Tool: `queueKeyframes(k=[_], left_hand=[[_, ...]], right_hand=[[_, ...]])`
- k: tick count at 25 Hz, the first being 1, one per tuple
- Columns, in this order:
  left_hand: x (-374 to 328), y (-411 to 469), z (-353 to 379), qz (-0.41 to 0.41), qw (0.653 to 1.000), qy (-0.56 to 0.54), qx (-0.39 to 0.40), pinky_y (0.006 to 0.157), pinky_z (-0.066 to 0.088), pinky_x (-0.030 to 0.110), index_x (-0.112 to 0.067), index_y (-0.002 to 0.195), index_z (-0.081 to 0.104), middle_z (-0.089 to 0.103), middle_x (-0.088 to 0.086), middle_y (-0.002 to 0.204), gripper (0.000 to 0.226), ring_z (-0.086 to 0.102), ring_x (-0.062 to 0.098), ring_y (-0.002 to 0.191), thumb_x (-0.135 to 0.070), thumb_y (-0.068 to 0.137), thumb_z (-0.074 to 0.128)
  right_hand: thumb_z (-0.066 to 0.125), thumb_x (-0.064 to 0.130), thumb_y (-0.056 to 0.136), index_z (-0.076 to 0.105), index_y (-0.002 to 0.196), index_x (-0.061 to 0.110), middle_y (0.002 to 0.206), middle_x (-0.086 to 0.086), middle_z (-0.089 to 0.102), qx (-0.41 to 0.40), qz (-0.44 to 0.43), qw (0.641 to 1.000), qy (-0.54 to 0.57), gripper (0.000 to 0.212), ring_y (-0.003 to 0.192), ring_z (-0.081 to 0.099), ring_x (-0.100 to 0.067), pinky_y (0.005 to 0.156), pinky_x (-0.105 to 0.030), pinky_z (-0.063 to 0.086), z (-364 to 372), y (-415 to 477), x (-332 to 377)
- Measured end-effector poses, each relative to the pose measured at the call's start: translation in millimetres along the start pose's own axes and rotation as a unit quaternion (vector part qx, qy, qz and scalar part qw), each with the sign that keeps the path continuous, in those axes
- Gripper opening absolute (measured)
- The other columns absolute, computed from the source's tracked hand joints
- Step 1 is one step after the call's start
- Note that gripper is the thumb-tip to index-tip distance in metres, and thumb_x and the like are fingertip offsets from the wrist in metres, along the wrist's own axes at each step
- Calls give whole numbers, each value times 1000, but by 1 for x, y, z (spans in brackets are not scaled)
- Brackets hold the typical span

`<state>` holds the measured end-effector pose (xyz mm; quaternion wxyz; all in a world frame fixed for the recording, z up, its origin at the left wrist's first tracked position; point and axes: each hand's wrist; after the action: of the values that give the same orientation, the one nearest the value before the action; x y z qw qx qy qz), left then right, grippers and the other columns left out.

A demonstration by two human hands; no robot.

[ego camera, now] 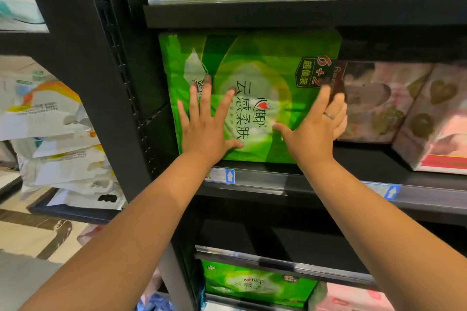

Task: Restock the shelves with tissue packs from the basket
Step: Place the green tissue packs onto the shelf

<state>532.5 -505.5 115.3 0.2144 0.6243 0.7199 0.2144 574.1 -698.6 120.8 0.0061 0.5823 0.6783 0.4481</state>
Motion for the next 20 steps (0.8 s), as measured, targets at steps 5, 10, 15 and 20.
queueKeyframes(k=[5,10,15,20], left_hand=[[10,0,6,37,999,28,-22,109,-8,66,-44,146,-15,-28,2,153,126,-25,35,141,-74,58,70],[16,3,18,52,994,61,-77,105,2,70,-39,150,5,-10,8,156,128,1,47,144,-75,47,71],[15,8,18,39,993,76,-80,105,11,73,-38,150,10,-5,11,156,125,10,48,143,-80,46,65],[11,2,5,30,997,59,-35,111,7,66,-43,148,1,-12,6,156,113,-1,43,145,-71,63,70]], right_hand=[[80,56,65,4,150,37,155,-26,13,29,-164,966,-197,116,138,15,-55,108,-69,13,5,-3,-5],[74,68,63,-17,146,42,155,-19,-26,90,-174,952,-237,126,139,-2,-57,104,-57,37,4,-1,-6],[72,70,62,-22,145,42,154,-21,-29,101,-167,950,-242,129,138,1,-58,98,-55,42,7,2,-5],[73,56,74,-11,151,39,158,-19,-22,97,-163,946,-261,115,140,-1,-56,106,-61,31,2,-9,-4]])
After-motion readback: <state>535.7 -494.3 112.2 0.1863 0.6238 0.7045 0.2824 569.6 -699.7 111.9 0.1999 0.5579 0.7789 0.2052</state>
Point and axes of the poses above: each hand's wrist, its own y-axis towards the middle knuckle, its own z-axis out of the palm, x = y × z
